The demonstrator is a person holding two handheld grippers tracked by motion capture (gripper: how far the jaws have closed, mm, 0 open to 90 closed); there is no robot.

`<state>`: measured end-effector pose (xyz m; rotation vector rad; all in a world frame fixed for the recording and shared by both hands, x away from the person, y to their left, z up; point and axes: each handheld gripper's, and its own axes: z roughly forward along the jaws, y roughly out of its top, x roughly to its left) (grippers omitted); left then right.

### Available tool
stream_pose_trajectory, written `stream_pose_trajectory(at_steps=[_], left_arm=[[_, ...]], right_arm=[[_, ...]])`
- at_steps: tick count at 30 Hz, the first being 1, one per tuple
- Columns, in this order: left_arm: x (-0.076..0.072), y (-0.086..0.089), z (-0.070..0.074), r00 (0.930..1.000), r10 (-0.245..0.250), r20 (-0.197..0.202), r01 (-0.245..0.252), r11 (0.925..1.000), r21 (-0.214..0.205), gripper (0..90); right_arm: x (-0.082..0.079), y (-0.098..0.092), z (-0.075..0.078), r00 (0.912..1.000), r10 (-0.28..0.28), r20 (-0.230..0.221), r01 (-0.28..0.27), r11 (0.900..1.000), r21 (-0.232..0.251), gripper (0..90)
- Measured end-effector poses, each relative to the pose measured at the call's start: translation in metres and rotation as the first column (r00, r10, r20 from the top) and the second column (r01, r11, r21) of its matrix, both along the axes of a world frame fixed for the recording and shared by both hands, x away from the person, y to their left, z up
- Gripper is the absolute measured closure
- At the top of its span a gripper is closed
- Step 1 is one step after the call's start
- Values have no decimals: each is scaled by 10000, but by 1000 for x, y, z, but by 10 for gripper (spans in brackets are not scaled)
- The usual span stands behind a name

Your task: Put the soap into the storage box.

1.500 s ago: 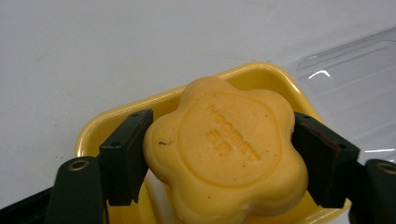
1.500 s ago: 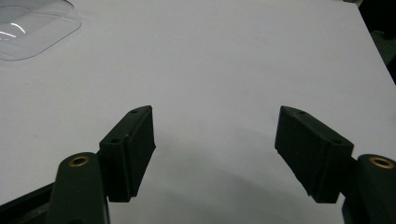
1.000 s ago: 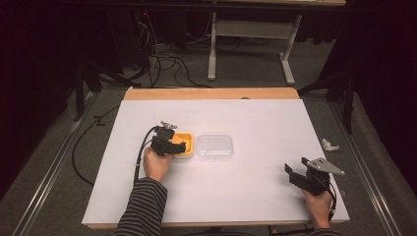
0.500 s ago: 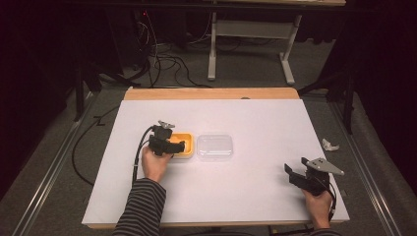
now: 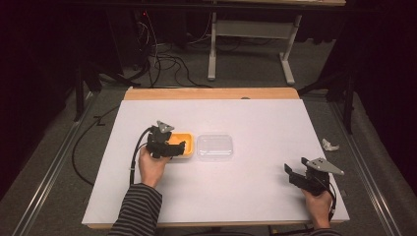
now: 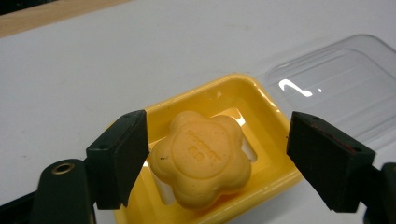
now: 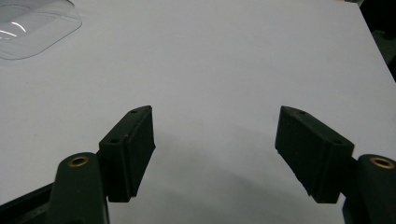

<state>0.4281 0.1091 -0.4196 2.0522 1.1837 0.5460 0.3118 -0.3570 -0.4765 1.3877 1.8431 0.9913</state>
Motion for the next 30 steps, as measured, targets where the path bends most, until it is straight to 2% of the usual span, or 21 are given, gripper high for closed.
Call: stream_pose_trajectory(at_steps=[4, 13, 16, 30], left_arm=[[-8, 0, 8, 9995, -160, 280, 167, 9996, -229, 218], [-22, 0, 17, 9975, -410, 583, 443, 9974, -571, 218], [-27, 1, 17, 9968, -501, 618, 541, 9965, -639, 218], [-45, 13, 16, 9963, -362, 775, 443, 9935, -1050, 219]], right_arm=[[0, 0, 0, 10000, 14, -10, -14, 10000, -1, 288], [0, 0, 0, 10000, -5, -48, 5, 10000, 21, 289], [0, 0, 0, 10000, 12, -28, -12, 10000, 6, 289], [0, 0, 0, 10000, -3, -52, 3, 10000, 36, 289]])
